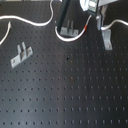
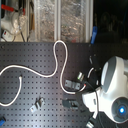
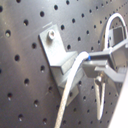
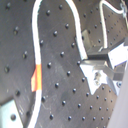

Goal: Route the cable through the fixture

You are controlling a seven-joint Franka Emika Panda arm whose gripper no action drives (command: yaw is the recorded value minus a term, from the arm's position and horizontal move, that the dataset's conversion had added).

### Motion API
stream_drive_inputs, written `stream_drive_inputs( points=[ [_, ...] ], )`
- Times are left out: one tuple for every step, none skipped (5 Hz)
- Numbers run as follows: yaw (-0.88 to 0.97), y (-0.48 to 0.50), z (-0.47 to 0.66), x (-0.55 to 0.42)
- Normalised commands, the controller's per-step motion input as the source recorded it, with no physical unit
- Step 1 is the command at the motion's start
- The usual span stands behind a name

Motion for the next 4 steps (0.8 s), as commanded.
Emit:
stream_drive_inputs(
  points=[
    [0.14, -0.055, 0.06, -0.035],
    [0.09, -0.061, 0.07, -0.125],
    [0.05, -0.027, 0.06, -0.037],
    [0.0, -0.061, 0.1, 0.084]
  ],
)
